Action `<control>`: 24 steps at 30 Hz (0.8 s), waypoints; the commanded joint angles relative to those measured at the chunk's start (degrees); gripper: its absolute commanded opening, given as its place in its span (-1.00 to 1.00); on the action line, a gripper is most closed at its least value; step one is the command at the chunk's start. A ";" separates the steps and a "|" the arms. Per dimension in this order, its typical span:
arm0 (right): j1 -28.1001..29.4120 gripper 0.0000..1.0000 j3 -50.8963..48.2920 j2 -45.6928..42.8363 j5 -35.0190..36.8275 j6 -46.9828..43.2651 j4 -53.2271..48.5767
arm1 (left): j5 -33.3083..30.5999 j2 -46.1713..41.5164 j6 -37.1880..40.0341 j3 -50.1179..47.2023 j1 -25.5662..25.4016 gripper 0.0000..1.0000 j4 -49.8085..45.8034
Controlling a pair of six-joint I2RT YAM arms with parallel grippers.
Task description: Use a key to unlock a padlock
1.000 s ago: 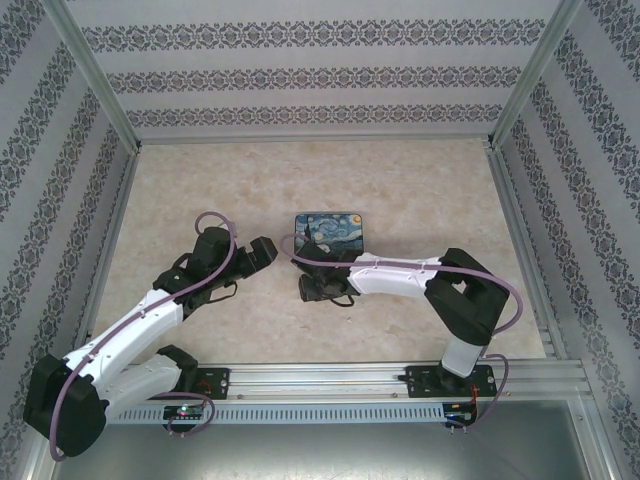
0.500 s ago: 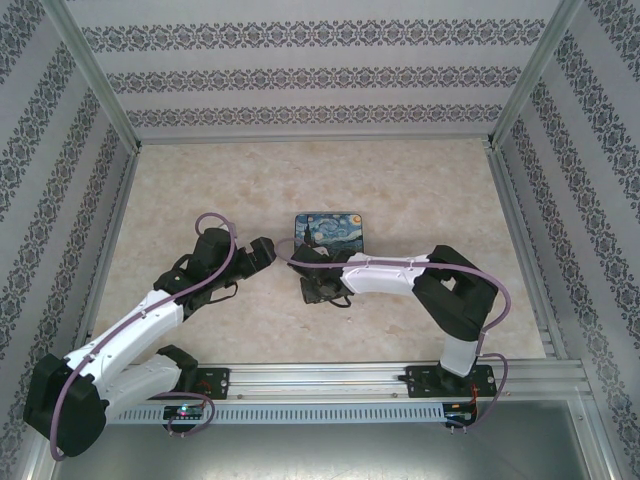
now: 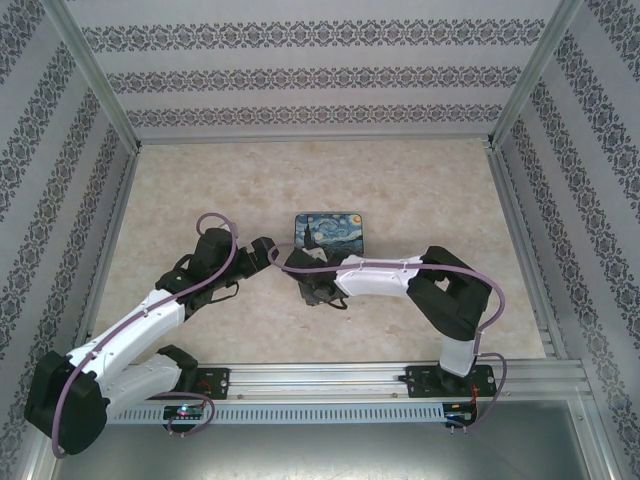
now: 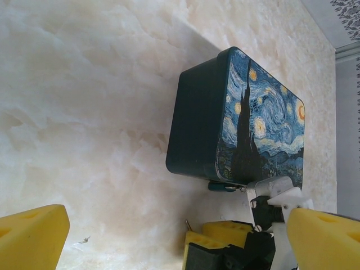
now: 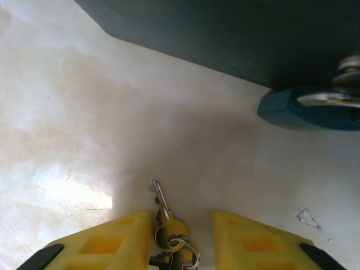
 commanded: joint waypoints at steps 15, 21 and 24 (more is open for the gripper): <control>2.66 -1.00 -1.23 1.39 -0.02 -0.08 -1.63 | 1.65 1.54 -1.19 0.80 0.38 0.99 2.65; 0.70 -1.00 -2.37 -5.81 -1.64 -0.74 -1.00 | 3.41 2.65 -1.85 1.46 0.37 0.99 3.98; -0.32 -1.00 -3.25 -10.41 -2.43 -0.22 -0.55 | 4.90 4.09 -2.50 2.03 0.37 0.99 5.16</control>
